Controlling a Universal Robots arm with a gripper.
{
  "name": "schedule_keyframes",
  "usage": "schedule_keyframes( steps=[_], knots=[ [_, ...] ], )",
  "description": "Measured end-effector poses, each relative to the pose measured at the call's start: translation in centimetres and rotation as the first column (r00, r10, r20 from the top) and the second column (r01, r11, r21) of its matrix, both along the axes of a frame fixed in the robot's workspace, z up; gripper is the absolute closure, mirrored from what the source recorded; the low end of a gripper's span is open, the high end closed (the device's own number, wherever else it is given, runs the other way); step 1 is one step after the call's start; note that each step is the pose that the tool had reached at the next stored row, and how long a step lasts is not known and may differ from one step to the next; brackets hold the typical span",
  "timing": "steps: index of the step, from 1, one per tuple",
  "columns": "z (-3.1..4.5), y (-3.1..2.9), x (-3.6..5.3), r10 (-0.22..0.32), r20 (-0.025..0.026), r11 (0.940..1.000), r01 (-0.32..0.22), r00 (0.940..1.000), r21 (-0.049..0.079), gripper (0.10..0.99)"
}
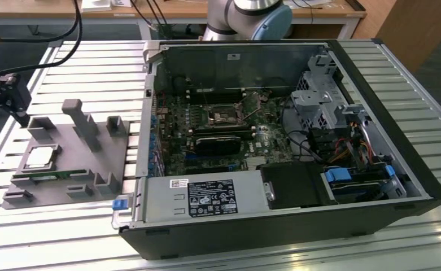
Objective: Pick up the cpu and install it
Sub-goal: 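Pick up the cpu and move it towards the insertion slot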
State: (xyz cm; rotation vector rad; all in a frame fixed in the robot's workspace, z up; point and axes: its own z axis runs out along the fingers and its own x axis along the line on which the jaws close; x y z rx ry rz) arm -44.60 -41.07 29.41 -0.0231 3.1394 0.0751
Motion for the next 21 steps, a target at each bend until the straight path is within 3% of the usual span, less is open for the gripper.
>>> schedule_keyframes(
  steps=[21],
  knots=[
    [-2.57,-0.03,0.0,0.0,-0.0004,1.0,0.0,1.0,0.001,0.439]
  ],
)
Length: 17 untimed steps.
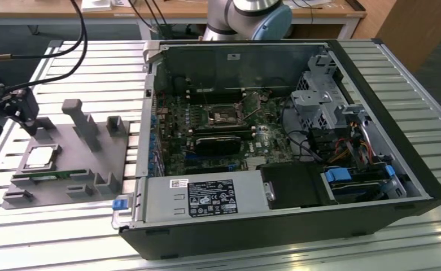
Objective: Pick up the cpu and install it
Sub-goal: 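Pick up the cpu and move it towards the insertion slot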
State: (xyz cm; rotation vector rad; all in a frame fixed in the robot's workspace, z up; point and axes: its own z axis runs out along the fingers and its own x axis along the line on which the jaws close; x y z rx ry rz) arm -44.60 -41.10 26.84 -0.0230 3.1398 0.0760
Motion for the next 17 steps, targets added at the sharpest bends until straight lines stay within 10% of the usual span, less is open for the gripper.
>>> schedule_keyframes(
  steps=[17],
  knots=[
    [-0.91,0.0,-0.23,0.0,-0.0013,1.0,0.0,1.0,0.0,0.439]
  ],
)
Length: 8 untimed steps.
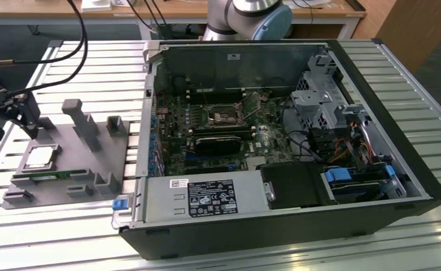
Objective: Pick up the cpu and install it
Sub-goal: 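Pick up the cpu and move it towards the insertion slot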
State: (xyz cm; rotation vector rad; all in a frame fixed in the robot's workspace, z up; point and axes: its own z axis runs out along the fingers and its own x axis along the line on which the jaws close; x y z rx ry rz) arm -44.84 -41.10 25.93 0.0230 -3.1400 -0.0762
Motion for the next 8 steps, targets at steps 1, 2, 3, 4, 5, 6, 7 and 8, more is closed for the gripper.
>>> schedule_keyframes(
  steps=[1,2,3,4,5,6,7,8],
  knots=[
    [-0.11,0.0,-0.01,0.0,-0.0007,1.0,0.0,1.0,0.0,0.439],
    [-0.24,0.0,-0.02,0.0,-0.0014,1.0,0.0,1.0,0.0,0.439],
    [-0.37,0.0,-0.02,0.0,-0.0025,1.0,0.0,1.0,0.0,0.439],
    [-0.49,0.0,-0.04,0.0,-0.0041,1.0,0.0,1.0,0.0,0.439],
    [-0.61,-0.01,-0.05,0.001,-0.0059,1.0,-0.001,1.0,0.0,0.439],
    [-0.72,-0.03,-0.06,0.002,-0.008,1.0,-0.002,1.0,0.0,0.439],
    [-0.84,-0.04,-0.06,0.003,-0.0098,1.0,-0.003,0.9999,0.0,0.439],
    [-0.94,-0.04,-0.06,0.003,-0.0109,1.0,-0.003,0.9999,0.0,0.439]
  ],
)
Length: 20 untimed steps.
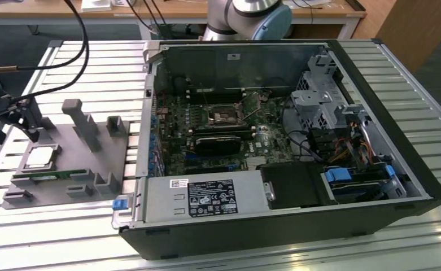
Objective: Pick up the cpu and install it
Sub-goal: 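Pick up the cpu and move it towards the insertion slot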
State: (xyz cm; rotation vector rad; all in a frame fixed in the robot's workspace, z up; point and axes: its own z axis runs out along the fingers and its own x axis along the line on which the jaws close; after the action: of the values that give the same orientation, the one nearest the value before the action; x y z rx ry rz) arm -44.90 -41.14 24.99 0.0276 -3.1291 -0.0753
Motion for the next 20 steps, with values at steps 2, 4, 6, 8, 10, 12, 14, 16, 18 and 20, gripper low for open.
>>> schedule_keyframes(
  steps=[2,4,6,8,10,12,14,16,18,20],
  knots=[
    [-0.17,-0.01,0.0,0.002,-0.0014,1.0,-0.002,1.0,-0.002,0.439],
    [-0.33,-0.01,0.0,0.003,-0.0027,1.0,-0.003,1.0,-0.004,0.439],
    [-0.49,-0.01,-0.02,0.006,-0.0044,1.0,-0.006,1.0,-0.004,0.439],
    [-0.63,-0.01,-0.06,0.016,-0.0054,0.9999,-0.016,0.9999,-0.004,0.439],
    [-0.8,-0.01,-0.15,0.019,-0.0072,0.9998,-0.019,0.9998,-0.004,0.439],
    [-1.01,-0.01,-0.22,0.019,-0.0087,0.9998,-0.019,0.9998,-0.004,0.439],
    [-1.27,-0.01,-0.25,0.019,-0.0133,0.9998,-0.019,0.9997,-0.004,0.439],
    [-1.54,0.0,-0.26,0.019,-0.0165,0.9998,-0.019,0.9997,-0.004,0.439],
    [-1.77,-0.01,-0.25,0.019,-0.0181,0.9998,-0.019,0.9997,-0.004,0.439],
    [-1.89,-0.01,-0.18,0.019,-0.0184,0.9998,-0.019,0.9997,-0.004,0.439]
  ],
)
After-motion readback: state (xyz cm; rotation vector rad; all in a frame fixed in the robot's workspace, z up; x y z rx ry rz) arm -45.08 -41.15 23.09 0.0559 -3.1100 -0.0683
